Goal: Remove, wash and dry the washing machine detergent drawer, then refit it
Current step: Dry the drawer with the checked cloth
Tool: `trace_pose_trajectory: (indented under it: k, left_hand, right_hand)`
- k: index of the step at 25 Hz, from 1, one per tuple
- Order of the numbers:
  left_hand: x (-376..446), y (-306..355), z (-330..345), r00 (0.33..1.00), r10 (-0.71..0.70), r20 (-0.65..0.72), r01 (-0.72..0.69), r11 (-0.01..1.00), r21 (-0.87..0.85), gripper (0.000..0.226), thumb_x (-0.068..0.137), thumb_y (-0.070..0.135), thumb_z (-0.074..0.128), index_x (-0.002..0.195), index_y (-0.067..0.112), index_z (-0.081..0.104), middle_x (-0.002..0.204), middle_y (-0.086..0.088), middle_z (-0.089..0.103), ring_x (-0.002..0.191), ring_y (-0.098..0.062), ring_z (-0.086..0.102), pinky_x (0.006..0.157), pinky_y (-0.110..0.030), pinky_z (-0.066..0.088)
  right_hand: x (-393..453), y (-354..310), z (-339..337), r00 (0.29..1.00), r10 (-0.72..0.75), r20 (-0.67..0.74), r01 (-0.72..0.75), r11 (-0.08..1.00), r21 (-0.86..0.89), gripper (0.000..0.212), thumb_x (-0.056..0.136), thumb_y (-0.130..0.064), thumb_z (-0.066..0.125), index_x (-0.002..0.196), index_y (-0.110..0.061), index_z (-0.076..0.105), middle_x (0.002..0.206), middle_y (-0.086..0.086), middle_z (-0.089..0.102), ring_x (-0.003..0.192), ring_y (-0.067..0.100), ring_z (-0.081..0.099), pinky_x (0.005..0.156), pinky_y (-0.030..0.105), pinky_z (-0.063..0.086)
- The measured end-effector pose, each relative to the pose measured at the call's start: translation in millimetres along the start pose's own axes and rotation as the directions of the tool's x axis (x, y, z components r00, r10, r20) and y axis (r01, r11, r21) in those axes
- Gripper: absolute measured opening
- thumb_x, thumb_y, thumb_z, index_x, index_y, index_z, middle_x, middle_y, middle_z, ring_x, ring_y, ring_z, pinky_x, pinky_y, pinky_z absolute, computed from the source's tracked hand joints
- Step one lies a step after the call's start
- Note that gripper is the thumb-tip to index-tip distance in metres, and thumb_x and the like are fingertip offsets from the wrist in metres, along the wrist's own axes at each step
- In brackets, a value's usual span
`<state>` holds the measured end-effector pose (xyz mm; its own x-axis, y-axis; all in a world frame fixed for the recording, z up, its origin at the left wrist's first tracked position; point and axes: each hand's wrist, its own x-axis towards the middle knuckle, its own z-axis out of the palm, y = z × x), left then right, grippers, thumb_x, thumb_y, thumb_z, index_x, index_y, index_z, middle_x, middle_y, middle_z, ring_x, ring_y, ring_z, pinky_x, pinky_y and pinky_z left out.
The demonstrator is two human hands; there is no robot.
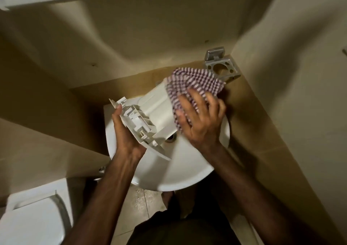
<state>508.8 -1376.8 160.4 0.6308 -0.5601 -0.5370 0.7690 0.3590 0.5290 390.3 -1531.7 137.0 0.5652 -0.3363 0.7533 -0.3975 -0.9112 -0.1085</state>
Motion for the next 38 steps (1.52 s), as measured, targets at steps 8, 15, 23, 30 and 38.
trace_pose_trajectory:
  k: [8,15,23,30,38]
  left_hand:
    - [6,4,-12,0.991,-0.024,0.131,0.022,1.0,0.021,0.056,0.09,0.068,0.052,0.115,0.021,0.071,0.099,-0.002,0.071,0.083,-0.018,0.069,0.069,-0.031,0.058]
    - [-2,-5,-8,0.993,0.109,0.043,-0.113,0.986,0.121,0.057,0.1,0.058,0.039,0.089,0.024,0.083,0.088,-0.003,0.074,0.083,-0.023,0.066,0.077,-0.035,0.054]
    - [3,10,-16,0.981,0.136,0.14,-0.162,0.968,0.191,0.046,0.084,0.056,0.062,0.11,0.02,0.076,0.096,-0.009,0.071,0.085,-0.026,0.067,0.081,-0.039,0.055]
    - [-2,-2,-14,0.989,0.111,0.098,-0.136,0.946,0.296,0.065,0.091,0.062,0.059,0.133,0.013,0.063,0.117,-0.016,0.071,0.101,-0.03,0.07,0.091,-0.044,0.056]
    - [-10,-4,-7,0.967,0.17,0.187,-0.202,0.965,0.168,0.039,0.1,0.05,0.045,0.1,0.024,0.074,0.097,-0.001,0.073,0.094,-0.017,0.069,0.087,-0.031,0.058]
  right_hand:
    - [-17,-17,-22,0.958,-0.274,0.083,0.274,0.962,0.018,0.04,0.1,-0.043,0.065,0.135,-0.026,0.072,0.135,0.001,0.071,0.124,0.029,0.058,0.102,0.059,0.042]
    - [17,-54,-29,0.989,0.141,0.04,-0.144,0.988,0.056,0.03,0.109,-0.028,0.058,0.13,-0.015,0.073,0.119,0.002,0.073,0.098,0.027,0.065,0.083,0.045,0.043]
    - [37,-15,-29,0.962,0.121,0.246,-0.132,0.991,0.03,0.039,0.1,-0.037,0.061,0.133,-0.017,0.07,0.131,0.013,0.065,0.114,0.035,0.06,0.094,0.054,0.049]
    - [64,-64,-35,0.935,0.262,0.24,-0.327,0.898,0.294,0.029,0.102,-0.025,0.064,0.127,-0.012,0.071,0.11,0.005,0.069,0.093,0.024,0.065,0.076,0.042,0.059]
    - [18,-110,-47,0.974,-0.038,0.221,-0.001,0.985,0.174,0.037,0.106,-0.03,0.053,0.139,-0.016,0.064,0.122,0.007,0.067,0.099,0.026,0.063,0.076,0.042,0.053]
